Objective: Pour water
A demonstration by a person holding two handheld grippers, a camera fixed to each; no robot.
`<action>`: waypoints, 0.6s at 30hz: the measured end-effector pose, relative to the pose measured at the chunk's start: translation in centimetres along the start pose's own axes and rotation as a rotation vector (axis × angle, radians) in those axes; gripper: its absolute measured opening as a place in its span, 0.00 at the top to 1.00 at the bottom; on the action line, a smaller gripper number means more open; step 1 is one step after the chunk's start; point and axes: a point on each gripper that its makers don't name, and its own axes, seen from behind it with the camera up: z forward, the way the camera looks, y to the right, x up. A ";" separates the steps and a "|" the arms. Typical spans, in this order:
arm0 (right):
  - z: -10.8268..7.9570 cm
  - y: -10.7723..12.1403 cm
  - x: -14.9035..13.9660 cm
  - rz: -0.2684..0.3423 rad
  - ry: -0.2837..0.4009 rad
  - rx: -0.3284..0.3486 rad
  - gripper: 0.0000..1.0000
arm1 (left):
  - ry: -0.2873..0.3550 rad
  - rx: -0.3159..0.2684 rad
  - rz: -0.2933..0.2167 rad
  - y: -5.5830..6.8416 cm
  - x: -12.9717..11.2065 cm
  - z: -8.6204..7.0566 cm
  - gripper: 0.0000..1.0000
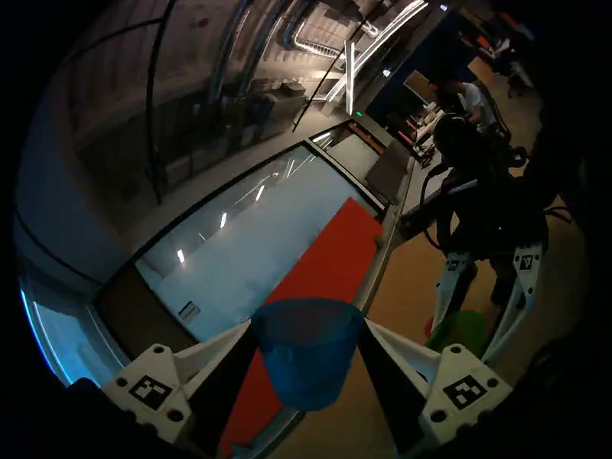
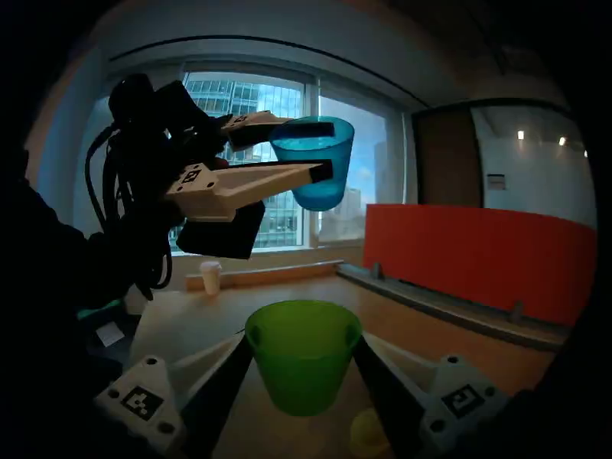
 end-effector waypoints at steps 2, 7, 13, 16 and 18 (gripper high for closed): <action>0.2 -0.1 0.0 0.000 0.001 0.003 0.10 | -0.001 0.000 0.022 0.0 0.1 0.2 0.13; 0.5 -0.3 0.0 0.001 0.003 0.011 0.10 | -0.004 -0.002 0.071 0.1 0.2 0.6 0.13; 0.6 -0.4 0.0 0.002 0.003 0.016 0.10 | -0.002 0.008 0.126 -0.2 0.5 0.9 0.13; 0.6 -0.3 0.0 0.002 0.003 0.016 0.10 | -0.002 0.010 0.146 -0.2 0.6 1.0 0.13; 0.6 -0.3 0.0 0.002 0.003 0.015 0.10 | -0.002 0.010 0.160 -0.2 0.7 1.1 0.13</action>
